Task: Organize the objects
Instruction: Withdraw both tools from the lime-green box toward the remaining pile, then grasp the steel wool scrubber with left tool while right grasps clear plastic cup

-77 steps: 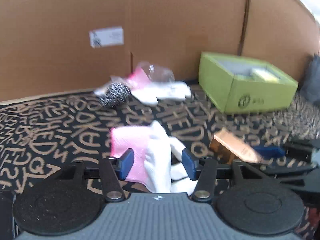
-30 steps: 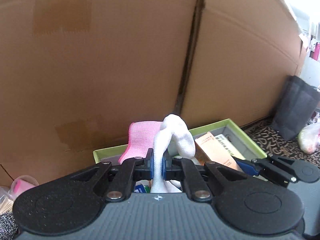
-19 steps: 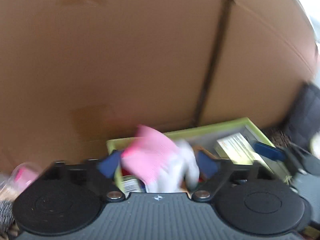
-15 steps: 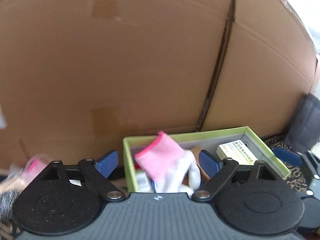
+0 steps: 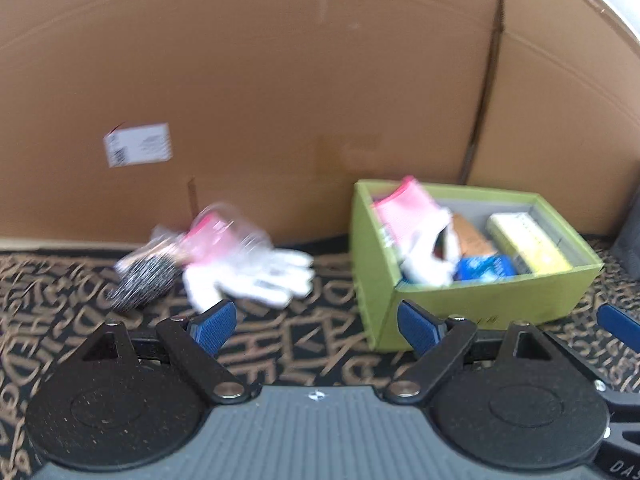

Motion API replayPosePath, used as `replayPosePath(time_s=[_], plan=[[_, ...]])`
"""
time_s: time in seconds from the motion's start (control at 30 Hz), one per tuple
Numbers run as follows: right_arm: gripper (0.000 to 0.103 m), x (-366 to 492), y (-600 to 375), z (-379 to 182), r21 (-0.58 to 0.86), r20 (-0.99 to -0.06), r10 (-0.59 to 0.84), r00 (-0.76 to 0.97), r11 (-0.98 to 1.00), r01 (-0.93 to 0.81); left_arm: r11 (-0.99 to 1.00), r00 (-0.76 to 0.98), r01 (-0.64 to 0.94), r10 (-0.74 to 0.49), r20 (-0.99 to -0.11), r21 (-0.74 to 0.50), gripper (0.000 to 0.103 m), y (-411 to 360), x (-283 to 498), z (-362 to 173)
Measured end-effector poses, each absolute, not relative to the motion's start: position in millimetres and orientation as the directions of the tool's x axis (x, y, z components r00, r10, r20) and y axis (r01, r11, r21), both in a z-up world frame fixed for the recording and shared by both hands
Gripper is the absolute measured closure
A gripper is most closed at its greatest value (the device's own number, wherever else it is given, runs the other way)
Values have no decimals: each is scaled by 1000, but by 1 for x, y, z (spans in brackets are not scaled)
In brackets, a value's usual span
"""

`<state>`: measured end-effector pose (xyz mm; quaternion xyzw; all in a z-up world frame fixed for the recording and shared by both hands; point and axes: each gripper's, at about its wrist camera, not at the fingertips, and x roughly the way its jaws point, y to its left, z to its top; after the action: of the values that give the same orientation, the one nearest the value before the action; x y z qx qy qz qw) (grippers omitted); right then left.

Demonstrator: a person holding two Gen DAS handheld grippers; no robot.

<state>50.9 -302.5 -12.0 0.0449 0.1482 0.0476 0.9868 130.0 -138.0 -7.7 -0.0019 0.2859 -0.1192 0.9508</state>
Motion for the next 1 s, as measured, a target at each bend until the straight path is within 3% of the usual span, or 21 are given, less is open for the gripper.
replayPosePath(time_s=[0.57, 1.0], plan=[[0, 36, -234, -44, 72, -472, 214, 855, 976, -204, 987, 772, 80, -149, -618, -137, 12, -42, 113, -56], [0, 44, -174, -50, 31, -519, 301, 800, 942, -334, 995, 836, 38, -83, -542, -94, 12, 6, 202, -42]])
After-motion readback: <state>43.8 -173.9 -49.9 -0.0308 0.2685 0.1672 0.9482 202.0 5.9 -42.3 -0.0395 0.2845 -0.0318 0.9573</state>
